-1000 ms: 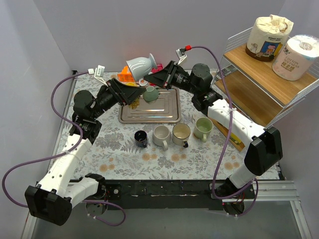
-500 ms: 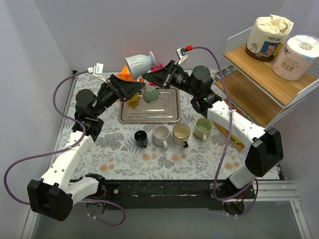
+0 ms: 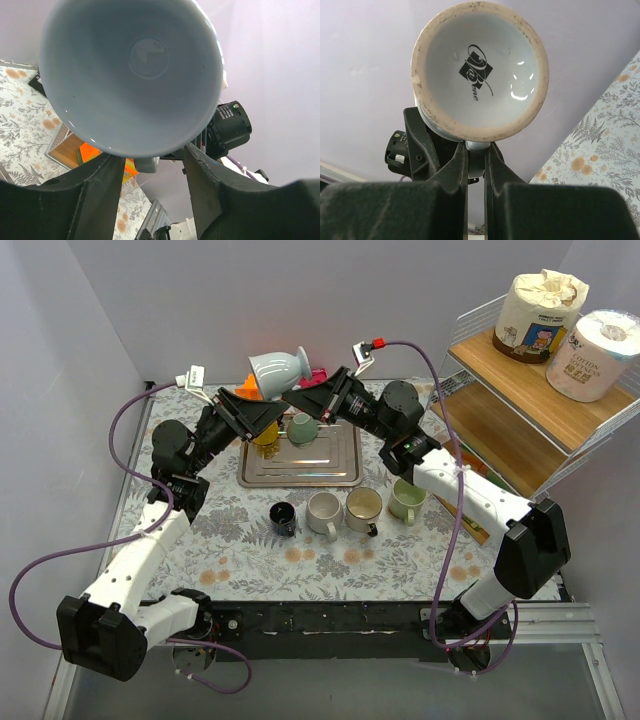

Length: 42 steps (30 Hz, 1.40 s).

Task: Turn the mug right side up

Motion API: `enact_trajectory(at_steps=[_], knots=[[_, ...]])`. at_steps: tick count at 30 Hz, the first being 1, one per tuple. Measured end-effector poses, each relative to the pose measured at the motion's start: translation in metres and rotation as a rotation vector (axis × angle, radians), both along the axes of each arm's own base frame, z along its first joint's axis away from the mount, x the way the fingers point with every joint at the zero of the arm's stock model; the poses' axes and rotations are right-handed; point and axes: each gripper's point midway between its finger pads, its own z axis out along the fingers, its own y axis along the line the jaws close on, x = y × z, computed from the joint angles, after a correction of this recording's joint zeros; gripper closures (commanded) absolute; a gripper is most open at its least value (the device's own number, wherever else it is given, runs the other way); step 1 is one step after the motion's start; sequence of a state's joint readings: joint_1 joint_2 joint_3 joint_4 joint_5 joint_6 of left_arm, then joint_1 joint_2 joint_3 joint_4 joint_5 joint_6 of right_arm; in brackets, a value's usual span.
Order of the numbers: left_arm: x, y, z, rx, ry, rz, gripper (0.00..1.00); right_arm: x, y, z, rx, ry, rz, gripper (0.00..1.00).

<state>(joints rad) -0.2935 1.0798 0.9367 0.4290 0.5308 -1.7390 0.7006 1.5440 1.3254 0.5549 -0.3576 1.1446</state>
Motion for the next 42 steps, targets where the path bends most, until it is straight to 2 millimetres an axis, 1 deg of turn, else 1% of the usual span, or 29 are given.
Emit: enact_trajectory(at_steps=[2, 3, 5, 8, 9, 10, 12, 23, 35, 36, 37, 39, 40, 41, 42], knots=[[-0.001, 0.0, 0.0, -0.008, 0.002, -0.004, 0.57, -0.003, 0.004, 0.003, 0.009, -0.007, -0.004, 0.99], [-0.001, 0.0, 0.0, -0.01, 0.002, -0.004, 0.62, -0.005, 0.005, 0.004, 0.014, -0.013, -0.004, 0.99], [-0.001, 0.0, -0.001, -0.014, 0.007, -0.006, 0.67, -0.008, 0.008, 0.006, 0.019, -0.019, -0.003, 0.99], [-0.002, 0.0, 0.001, -0.023, 0.007, -0.012, 0.78, -0.008, 0.009, 0.007, 0.022, -0.025, -0.015, 0.99], [-0.003, 0.0, 0.002, -0.024, 0.005, -0.013, 0.84, -0.007, 0.009, 0.007, 0.022, -0.026, -0.021, 0.99], [-0.002, 0.0, 0.001, -0.023, 0.006, -0.012, 0.88, -0.007, 0.009, 0.007, 0.025, -0.025, -0.021, 0.99], [-0.002, 0.0, 0.0, -0.025, 0.014, -0.012, 0.99, -0.007, 0.009, 0.008, 0.027, -0.028, -0.023, 0.99], [-0.002, 0.002, -0.003, -0.014, 0.036, 0.007, 1.0, -0.009, 0.008, 0.003, 0.025, -0.026, -0.024, 0.99], [-0.008, 0.005, -0.004, 0.003, 0.042, 0.03, 1.0, -0.014, 0.009, 0.002, 0.022, -0.026, -0.015, 0.99], [-0.008, 0.005, -0.004, 0.004, 0.041, 0.031, 1.0, -0.014, 0.009, 0.001, 0.022, -0.026, -0.015, 0.97], [-0.008, 0.005, -0.004, 0.006, 0.041, 0.031, 1.0, -0.015, 0.009, 0.001, 0.022, -0.026, -0.015, 0.84], [-0.008, 0.005, -0.006, 0.011, 0.045, 0.031, 1.0, -0.015, 0.009, 0.0, 0.024, -0.028, -0.014, 0.75], [-0.008, 0.004, -0.007, 0.014, 0.045, 0.031, 1.0, -0.015, 0.009, -0.001, 0.027, -0.03, -0.014, 0.64], [-0.008, 0.004, -0.008, 0.017, 0.047, 0.03, 1.0, -0.015, 0.008, -0.001, 0.03, -0.035, -0.014, 0.59], [-0.008, 0.004, -0.008, 0.019, 0.049, 0.03, 1.0, -0.015, 0.008, -0.002, 0.031, -0.04, -0.016, 0.51]])
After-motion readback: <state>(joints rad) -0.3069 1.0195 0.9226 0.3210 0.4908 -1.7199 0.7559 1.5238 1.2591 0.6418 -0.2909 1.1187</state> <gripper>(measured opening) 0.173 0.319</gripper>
